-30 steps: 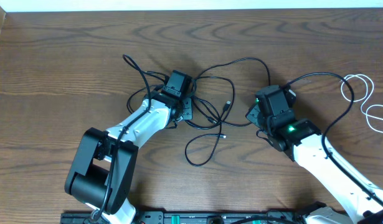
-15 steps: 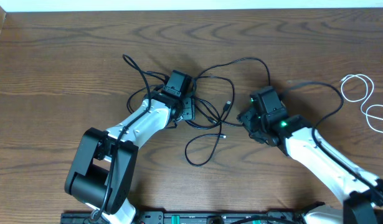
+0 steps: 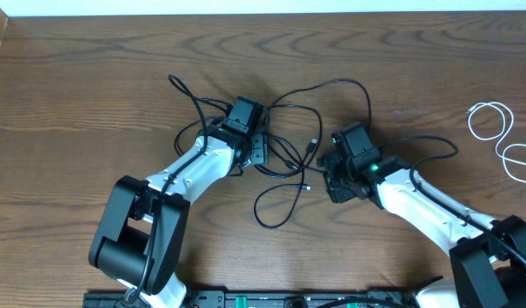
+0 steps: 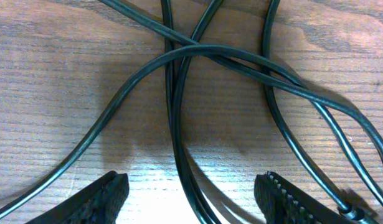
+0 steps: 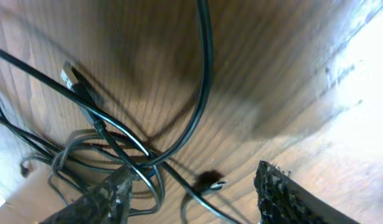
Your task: Untangle cables
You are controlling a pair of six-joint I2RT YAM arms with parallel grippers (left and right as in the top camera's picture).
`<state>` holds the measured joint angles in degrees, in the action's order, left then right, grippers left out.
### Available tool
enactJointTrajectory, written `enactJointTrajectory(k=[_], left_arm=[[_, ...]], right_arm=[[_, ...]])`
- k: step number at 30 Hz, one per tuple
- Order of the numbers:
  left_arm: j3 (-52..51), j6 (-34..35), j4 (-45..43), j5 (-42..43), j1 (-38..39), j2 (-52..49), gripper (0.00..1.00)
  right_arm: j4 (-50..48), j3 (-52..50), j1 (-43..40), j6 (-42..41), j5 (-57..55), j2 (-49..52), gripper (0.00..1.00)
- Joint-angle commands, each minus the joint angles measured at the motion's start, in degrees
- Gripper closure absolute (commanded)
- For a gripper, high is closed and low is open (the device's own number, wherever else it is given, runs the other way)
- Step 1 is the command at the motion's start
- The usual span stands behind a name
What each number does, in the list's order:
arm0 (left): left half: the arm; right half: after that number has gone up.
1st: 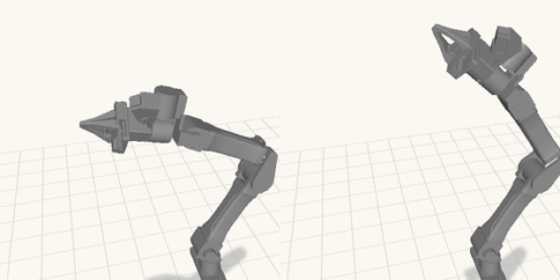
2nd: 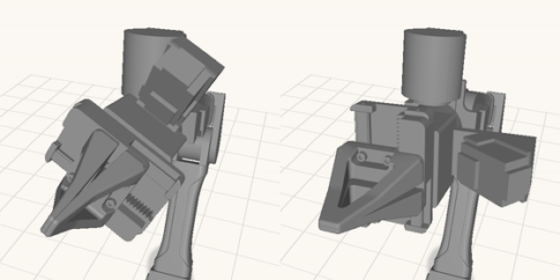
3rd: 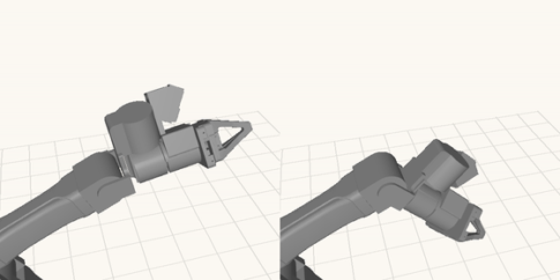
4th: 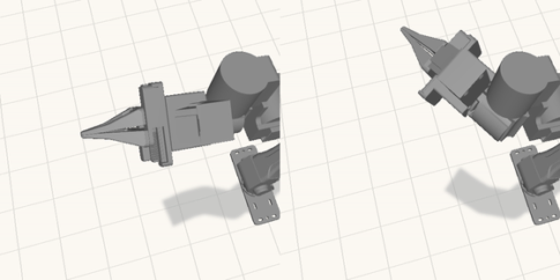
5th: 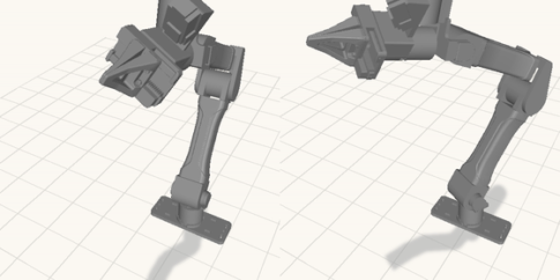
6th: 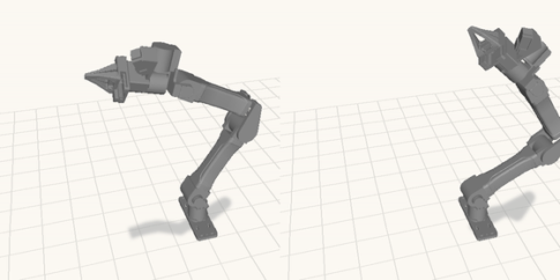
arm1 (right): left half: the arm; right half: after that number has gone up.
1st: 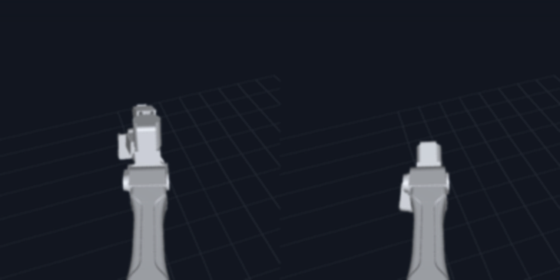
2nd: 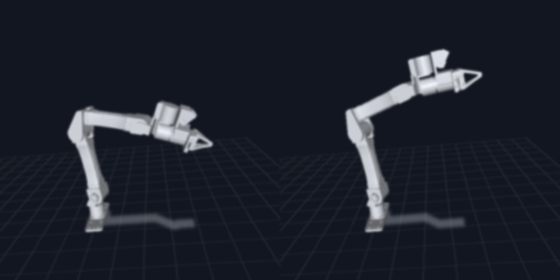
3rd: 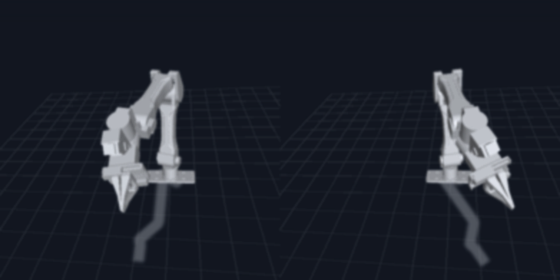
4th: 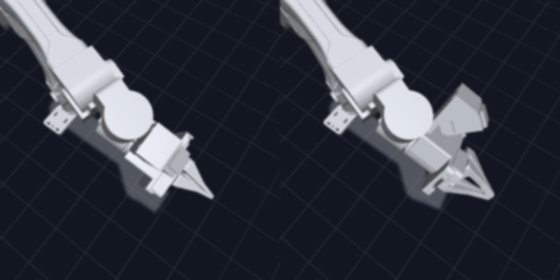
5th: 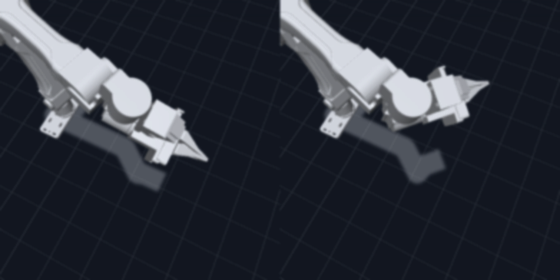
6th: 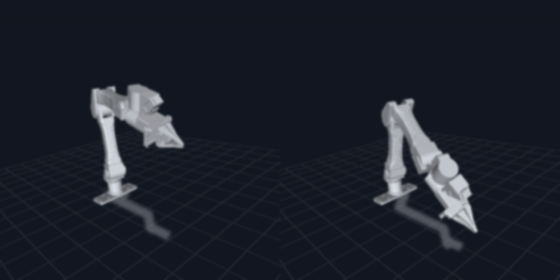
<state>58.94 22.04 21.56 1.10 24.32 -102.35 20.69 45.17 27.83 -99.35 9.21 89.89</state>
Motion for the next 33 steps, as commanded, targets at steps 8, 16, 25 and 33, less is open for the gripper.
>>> enactJointTrajectory(k=[8,16,25,33], left_arm=[[0.11,-0.55,-0.28,-0.90,-0.13,-0.37,0.30],[0.11,-0.55,-0.31,-0.90,-0.13,-0.37,0.29],[0.11,-0.57,-0.28,-0.92,-0.13,-0.37,0.30],[0.11,-0.57,-0.28,-0.92,-0.13,-0.37,0.30]], right_arm=[[-1.79,-0.31,0.39,-16.83,-4.31,1.95,0.62],[-2.32,-0.31,0.39,-18.05,-4.94,5.70,0.62],[-4.74,-0.28,0.39,-18.03,-6.29,11.76,0.84],[-3.02,-0.31,0.22,-14.25,-7.26,14.97,0.99]])
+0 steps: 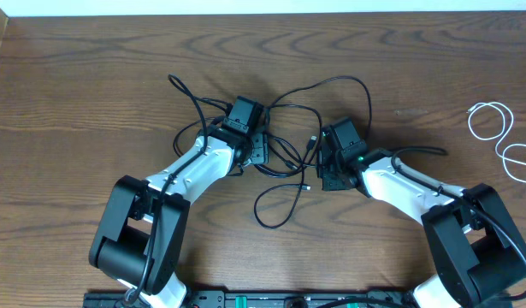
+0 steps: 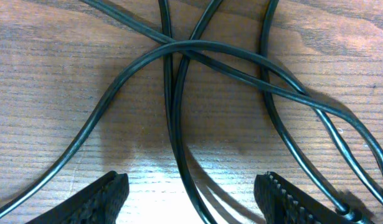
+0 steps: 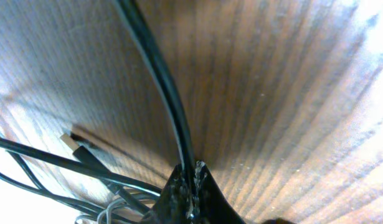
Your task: Untangle cables
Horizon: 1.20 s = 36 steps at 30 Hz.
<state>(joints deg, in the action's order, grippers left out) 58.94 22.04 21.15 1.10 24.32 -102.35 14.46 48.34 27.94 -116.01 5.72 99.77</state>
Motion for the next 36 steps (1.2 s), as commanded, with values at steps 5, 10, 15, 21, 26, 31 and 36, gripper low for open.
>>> enactJointTrajectory(k=[5,10,15,21,26,31,36], left_arm=[[0.11,-0.57,0.63,-0.07,-0.13,-0.31,0.29],[0.11,-0.59,0.85,-0.09,-0.13,-0.31,0.27],[0.11,-0.57,0.83,-0.09,-0.13,-0.31,0.26],[0.11,-0.57,0.81,-0.09,-0.13,-0.31,0.17],[0.11,-0.59,0.85,0.22,-0.11,-0.31,0.14],[0.11,-7.98,0.11,13.75,-0.13,-0.31,0.14],[0.11,-11.37,0.59,23.06,-0.13,-0.31,0.14]], right_arm=[[4.48,-3.45,-0.17,8.79,-6.91,5.01,0.99],[4.35,-3.43,-1.88,17.79,-6.80,3.39,0.99],[4.46,-3.32,-4.33,30.97,-9.73,-1.46,0.99],[4.44,-2.58,-5.40,45.35,-11.23,-9.46,0.99],[6.12,-1.79,-5.42,54.77,-13.62,-14.05,0.99],[10.80,0.98,-5.46,60.76,-14.60,-15.13,0.99],[16.61,5.01,-5.46,66.75,-14.58,-15.13,0.99]])
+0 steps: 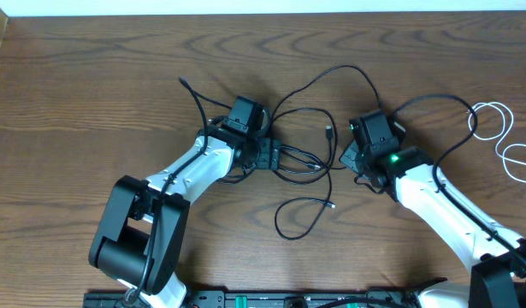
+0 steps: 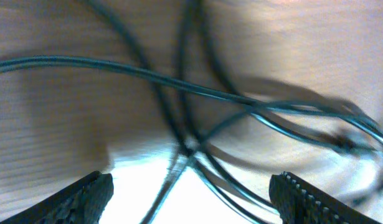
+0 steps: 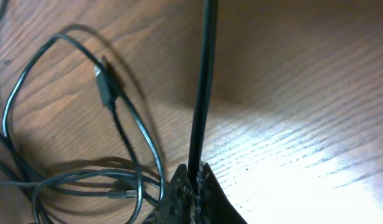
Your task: Untangle cables
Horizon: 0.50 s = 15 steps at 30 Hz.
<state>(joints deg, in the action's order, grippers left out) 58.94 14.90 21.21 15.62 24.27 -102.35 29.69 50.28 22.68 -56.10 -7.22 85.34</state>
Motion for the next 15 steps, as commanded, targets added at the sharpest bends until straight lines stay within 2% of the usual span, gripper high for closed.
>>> enactJointTrajectory(k=[1,6,10,13,15], left_arm=[[0.11,-4.20,1.14,9.25,-0.09,-0.31,0.14],[0.09,-4.02,5.18,14.64,-0.07,-0.31,0.14],[0.09,-0.28,6.64,14.69,0.52,-0.33,0.19],[0.09,6.64,6.27,14.56,1.51,-0.33,0.22],[0.09,12.33,5.90,13.25,2.05,-0.33,0.30]], right_arm=[[2.23,3.91,-0.20,8.83,-1.64,-0.70,0.99],[7.45,7.85,-0.20,17.51,-1.22,-0.70,0.99],[9.46,8.20,-0.11,18.64,-1.09,-0.70,0.99],[9.75,8.20,0.04,21.70,2.01,-0.70,0.99],[9.73,8.20,0.02,21.70,3.76,-0.70,0.99]])
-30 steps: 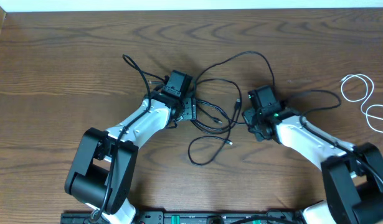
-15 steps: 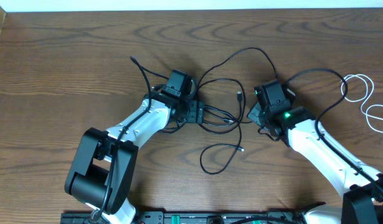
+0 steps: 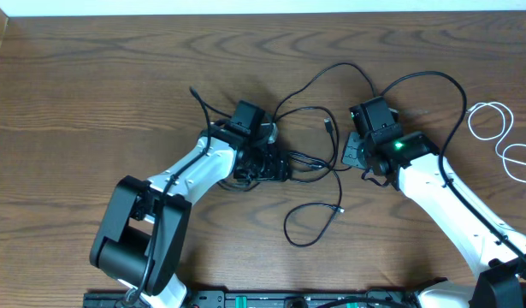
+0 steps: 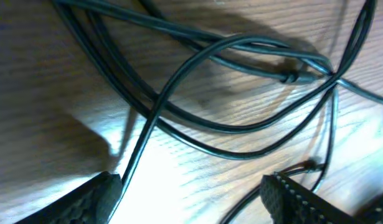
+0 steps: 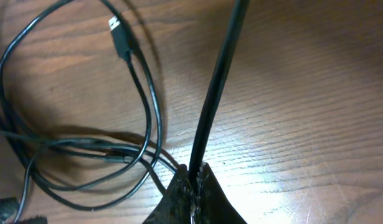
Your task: Untangle cables
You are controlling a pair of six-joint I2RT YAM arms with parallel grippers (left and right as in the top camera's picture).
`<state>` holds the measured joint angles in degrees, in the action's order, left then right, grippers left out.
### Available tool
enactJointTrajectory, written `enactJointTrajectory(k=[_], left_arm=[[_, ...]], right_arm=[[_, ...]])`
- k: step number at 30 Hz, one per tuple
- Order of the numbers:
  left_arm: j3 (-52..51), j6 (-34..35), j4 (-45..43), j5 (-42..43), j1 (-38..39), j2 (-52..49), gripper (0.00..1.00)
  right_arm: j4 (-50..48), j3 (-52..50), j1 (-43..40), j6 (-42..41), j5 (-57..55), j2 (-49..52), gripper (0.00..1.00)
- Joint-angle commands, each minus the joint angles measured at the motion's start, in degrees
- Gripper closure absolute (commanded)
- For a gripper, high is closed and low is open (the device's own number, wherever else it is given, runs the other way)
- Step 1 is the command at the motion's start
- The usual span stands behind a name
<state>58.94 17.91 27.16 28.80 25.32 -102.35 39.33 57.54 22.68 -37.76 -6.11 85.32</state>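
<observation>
A tangle of thin black cables (image 3: 301, 158) lies mid-table, crossing and looping in the left wrist view (image 4: 241, 93). My left gripper (image 3: 261, 162) sits low over the knot, open, with its fingers (image 4: 91, 199) wide apart and strands lying between them. My right gripper (image 3: 355, 154) is right of the tangle, shut on one black cable (image 5: 219, 87) that arches up and away to the right (image 3: 434, 81). A USB plug (image 5: 119, 28) ends a loose loop nearby. Another loose loop with a plug (image 3: 318, 224) lies nearer the front.
Two white cable loops (image 3: 502, 137) lie at the table's right edge. The wooden table (image 3: 91, 103) stretches bare to the left and back. The arms' bases stand along the front edge.
My right gripper, still shut on its cable, has shifted slightly back and right, pulling the tangle and the front loop rightwards. The left gripper has moved a little right over the knot.
At first both grippers were open, the left over the knot, the right beside it. Then the right gripper was shut on a black cable close to the knot. After that it was further right with the cable, and the tangle has followed and spread.
</observation>
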Motion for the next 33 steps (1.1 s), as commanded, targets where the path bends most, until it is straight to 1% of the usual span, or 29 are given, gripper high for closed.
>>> enactJointTrajectory(k=[1,2,3,5,7,9,10,11,13,15,16,18,21,24,28,30,33], left_arm=[[0.09,13.20,0.00,-2.03,1.29,-0.33,0.40],[0.09,16.57,0.02,-4.09,1.44,-0.31,0.43],[0.09,19.82,-0.02,-6.34,1.51,-0.31,0.43],[0.17,23.34,-0.02,-9.57,1.51,0.13,0.42],[0.68,23.34,1.27,-13.44,1.60,1.38,0.41],[1.99,23.34,4.85,-20.74,1.99,3.52,0.34],[2.69,23.34,6.40,-23.80,2.03,4.76,0.32],[3.37,23.32,7.63,-26.75,2.03,6.34,0.32],[3.87,23.34,8.11,-29.70,1.97,9.31,0.32],[3.87,23.82,7.87,-29.88,1.99,11.32,0.33],[3.87,24.76,8.00,-29.55,2.03,11.96,0.36],[3.85,25.75,8.07,-27.43,2.40,12.11,0.48],[3.56,26.38,8.37,-23.19,4.04,11.54,0.57],[3.17,27.96,7.98,-22.80,6.84,11.02,0.58],[3.10,32.41,5.33,-23.39,11.37,10.03,0.58],[3.10,33.18,3.56,-23.47,13.16,9.27,0.64],[3.10,36.96,2.05,-23.47,14.80,7.61,0.66]], right_arm=[[0.00,0.94,0.02,3.52,3.34,-0.68,0.99],[-0.20,0.94,0.02,4.13,3.98,-0.68,0.99],[-0.72,0.94,0.02,5.20,4.76,-0.68,0.99],[-1.57,0.94,0.02,7.37,5.01,-0.68,0.99],[-2.32,0.94,-0.02,9.81,4.94,-0.68,0.99],[-2.47,0.94,-0.15,12.24,4.04,-0.68,0.99],[-2.47,0.94,-0.15,12.90,2.86,-0.68,0.99],[-2.45,0.92,-0.13,13.09,1.25,-0.68,0.99],[-2.45,0.76,-0.13,12.96,-0.50,-0.66,0.99],[-2.51,0.74,-0.15,12.87,-0.48,-0.66,0.99],[-2.58,0.74,-0.13,12.22,-0.96,-0.66,0.99],[-2.69,0.74,-0.11,11.98,-1.75,-0.55,0.99],[-2.38,0.72,-0.09,11.91,-3.43,-0.20,0.99],[-2.25,0.72,-0.13,11.98,-3.48,0.22,0.99],[-2.27,0.72,-0.20,12.11,-3.87,0.22,0.99],[-2.27,0.72,-0.20,12.11,-3.87,0.22,0.99],[-2.27,0.72,-0.09,12.11,-3.85,0.22,0.99]])
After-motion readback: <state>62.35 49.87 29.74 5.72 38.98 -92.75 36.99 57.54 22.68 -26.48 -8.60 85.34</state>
